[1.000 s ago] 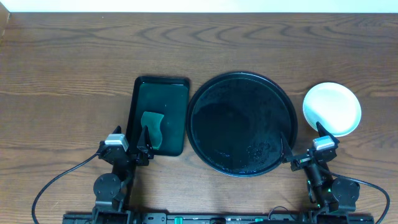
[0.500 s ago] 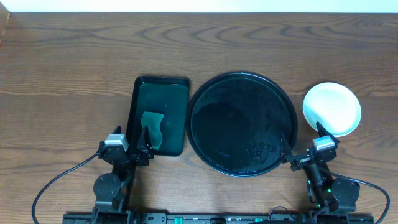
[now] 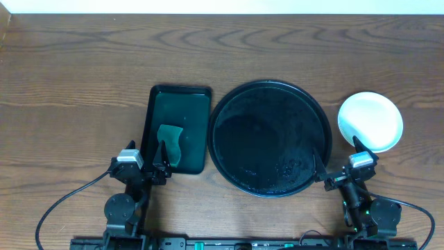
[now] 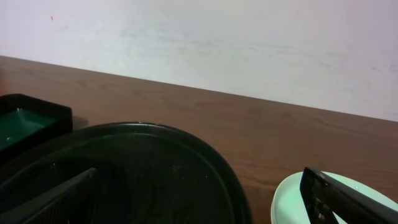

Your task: Clean dirty plates on tray and stack at the side

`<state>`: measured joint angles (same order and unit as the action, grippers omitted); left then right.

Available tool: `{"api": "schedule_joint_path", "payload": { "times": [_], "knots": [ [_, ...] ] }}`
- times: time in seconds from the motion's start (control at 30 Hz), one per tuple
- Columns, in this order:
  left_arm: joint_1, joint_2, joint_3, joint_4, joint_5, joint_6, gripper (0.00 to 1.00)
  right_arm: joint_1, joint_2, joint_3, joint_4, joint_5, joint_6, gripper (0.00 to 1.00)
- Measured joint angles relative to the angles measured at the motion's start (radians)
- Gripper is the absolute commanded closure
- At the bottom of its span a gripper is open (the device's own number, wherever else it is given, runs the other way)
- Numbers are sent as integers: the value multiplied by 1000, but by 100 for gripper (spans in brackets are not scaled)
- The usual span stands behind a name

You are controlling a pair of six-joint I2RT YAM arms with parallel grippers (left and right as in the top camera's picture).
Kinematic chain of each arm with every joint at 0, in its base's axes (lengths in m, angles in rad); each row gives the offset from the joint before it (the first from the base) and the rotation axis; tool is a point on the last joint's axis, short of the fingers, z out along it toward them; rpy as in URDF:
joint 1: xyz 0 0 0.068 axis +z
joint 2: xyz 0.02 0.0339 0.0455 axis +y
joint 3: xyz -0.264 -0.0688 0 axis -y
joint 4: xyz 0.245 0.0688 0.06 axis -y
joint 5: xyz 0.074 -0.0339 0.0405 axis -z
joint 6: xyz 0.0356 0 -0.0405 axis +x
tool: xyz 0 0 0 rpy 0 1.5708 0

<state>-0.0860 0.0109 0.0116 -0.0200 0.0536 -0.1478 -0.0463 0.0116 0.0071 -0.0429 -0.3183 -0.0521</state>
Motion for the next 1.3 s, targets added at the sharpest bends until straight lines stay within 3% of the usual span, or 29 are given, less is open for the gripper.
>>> {"api": "schedule_joint_path", "payload": {
  "times": [1.3],
  "knots": [
    [0, 0, 0, 0, 0, 14, 21, 0, 0, 0, 0, 0, 0, 1]
  ]
}}
